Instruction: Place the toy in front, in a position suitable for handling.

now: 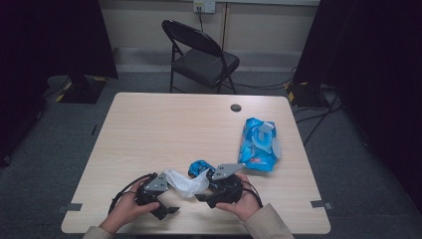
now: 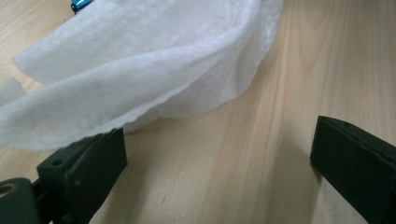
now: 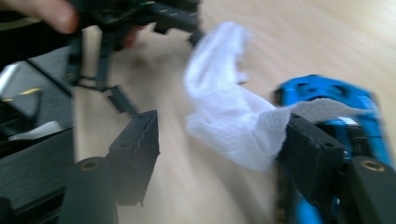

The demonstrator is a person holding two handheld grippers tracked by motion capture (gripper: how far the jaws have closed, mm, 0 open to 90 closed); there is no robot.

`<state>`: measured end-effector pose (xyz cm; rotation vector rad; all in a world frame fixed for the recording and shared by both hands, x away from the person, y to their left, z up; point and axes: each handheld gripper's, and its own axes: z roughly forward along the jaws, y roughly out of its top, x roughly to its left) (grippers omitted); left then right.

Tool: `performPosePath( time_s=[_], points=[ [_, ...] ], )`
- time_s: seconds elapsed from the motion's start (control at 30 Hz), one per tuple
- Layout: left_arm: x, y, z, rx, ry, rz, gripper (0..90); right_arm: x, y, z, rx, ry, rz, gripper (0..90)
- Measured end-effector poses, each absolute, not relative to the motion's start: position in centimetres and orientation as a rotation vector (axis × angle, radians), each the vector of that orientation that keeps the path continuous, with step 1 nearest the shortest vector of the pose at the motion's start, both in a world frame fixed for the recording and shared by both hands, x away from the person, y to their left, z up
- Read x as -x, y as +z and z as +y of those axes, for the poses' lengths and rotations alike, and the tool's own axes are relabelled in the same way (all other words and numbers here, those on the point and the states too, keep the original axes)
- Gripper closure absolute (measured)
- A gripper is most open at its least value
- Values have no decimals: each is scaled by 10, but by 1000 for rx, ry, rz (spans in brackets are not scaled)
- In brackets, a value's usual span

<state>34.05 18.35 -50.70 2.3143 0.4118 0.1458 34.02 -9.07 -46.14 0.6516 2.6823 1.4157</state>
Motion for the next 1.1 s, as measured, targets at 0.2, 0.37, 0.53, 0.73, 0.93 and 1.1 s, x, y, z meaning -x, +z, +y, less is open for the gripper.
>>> performPosePath(
  time_s=[0.2,0.37,0.53,0.73,0.93,1.1],
  points=[
    [-340,-507,183,-2318,144,410,18,-336,-468,-85,-619,1392,2708,318],
    [-340,-507,183,-2317,144,410,18,-333,-475,-86,-629,1395,2729,329],
    [-340,-507,183,-2315,146,417,18,-328,-482,-79,-611,1391,2753,331],
    [-340,-502,185,-2310,171,451,173,-327,-488,-69,-587,1379,2778,331],
    [-342,-498,193,-2282,170,500,163,-330,-493,-57,-570,1387,2791,332],
    [-344,-492,196,-2220,184,525,162,-331,-497,-49,-549,1376,2809,333]
  ],
)
